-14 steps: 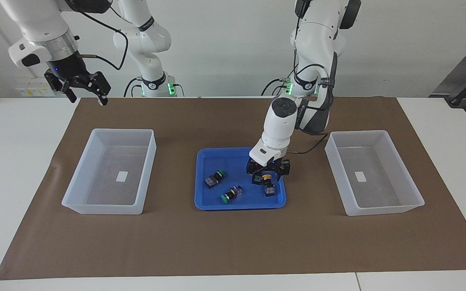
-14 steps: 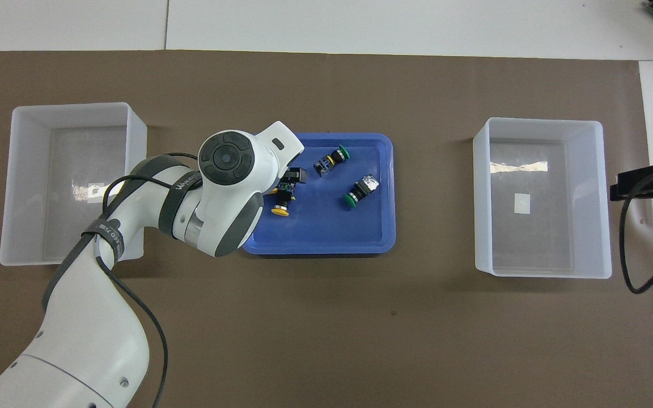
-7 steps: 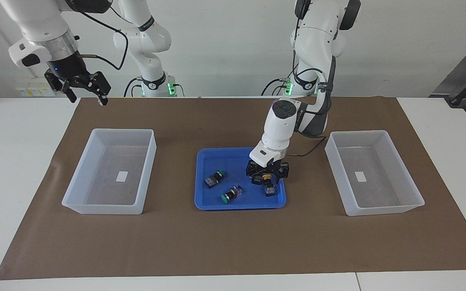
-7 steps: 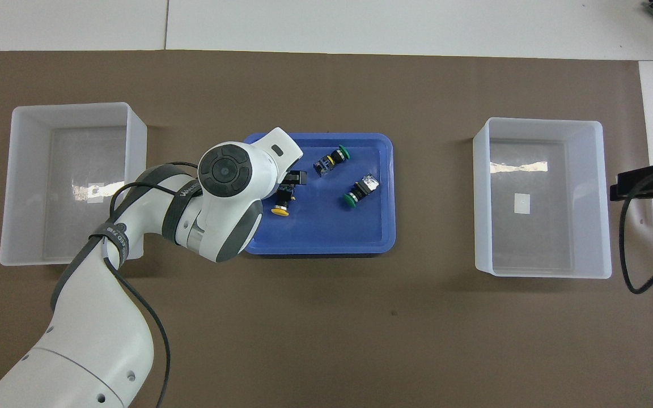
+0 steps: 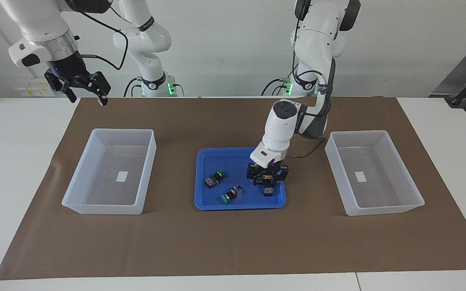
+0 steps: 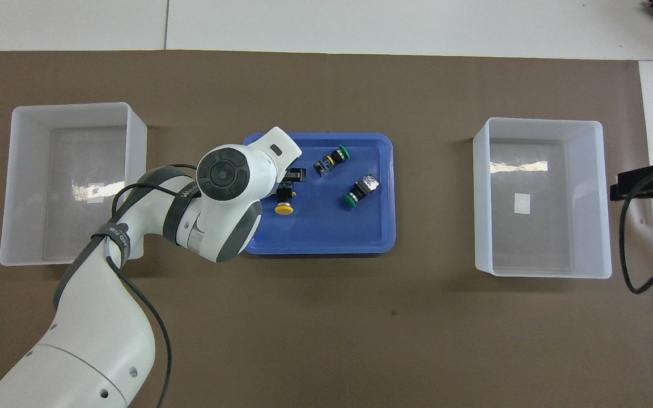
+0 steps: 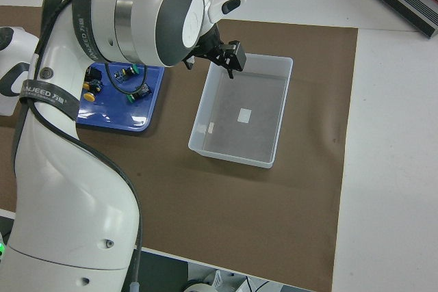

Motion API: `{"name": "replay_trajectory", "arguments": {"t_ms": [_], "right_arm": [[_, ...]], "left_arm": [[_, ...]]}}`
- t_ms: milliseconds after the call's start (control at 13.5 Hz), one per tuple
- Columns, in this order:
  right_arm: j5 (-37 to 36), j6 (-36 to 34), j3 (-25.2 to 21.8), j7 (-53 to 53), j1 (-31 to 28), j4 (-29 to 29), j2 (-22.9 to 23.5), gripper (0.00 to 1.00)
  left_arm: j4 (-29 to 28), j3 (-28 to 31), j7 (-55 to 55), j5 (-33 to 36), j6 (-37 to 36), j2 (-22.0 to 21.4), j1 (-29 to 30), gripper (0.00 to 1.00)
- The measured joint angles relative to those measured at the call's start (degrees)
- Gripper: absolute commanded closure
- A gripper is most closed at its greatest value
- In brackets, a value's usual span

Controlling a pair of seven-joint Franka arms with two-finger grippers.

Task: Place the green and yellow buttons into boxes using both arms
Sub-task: 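Reach the left gripper into the blue tray and grasp a yellow button, then carry the yellow button with the left gripper to the nearby clear box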

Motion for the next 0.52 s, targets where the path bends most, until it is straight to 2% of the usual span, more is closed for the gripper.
{"name": "replay_trajectory", "arguments": {"t_ms": [148,296,370,519], "right_arm": [[0.0,0.0,0.0,0.0,0.0,0.0,0.0,0.00],[0.0,0.0,0.0,0.0,0.0,0.0,0.0,0.00],[0.0,0.0,0.0,0.0,0.0,0.0,0.0,0.00],[0.0,0.0,0.0,0.0,0.0,0.0,0.0,0.00]], "left_arm": [[0.0,0.0,-0.6,0.0,0.3,0.0,0.0,0.77],[0.0,0.0,-0.7,0.0,0.4,-0.1,0.0,0.94],[0.0,0.0,-0.7,0.0,0.4,-0.1,0.0,0.99],[0.0,0.0,-0.7,0.0,0.4,-0.1,0.0,1.00]]}}
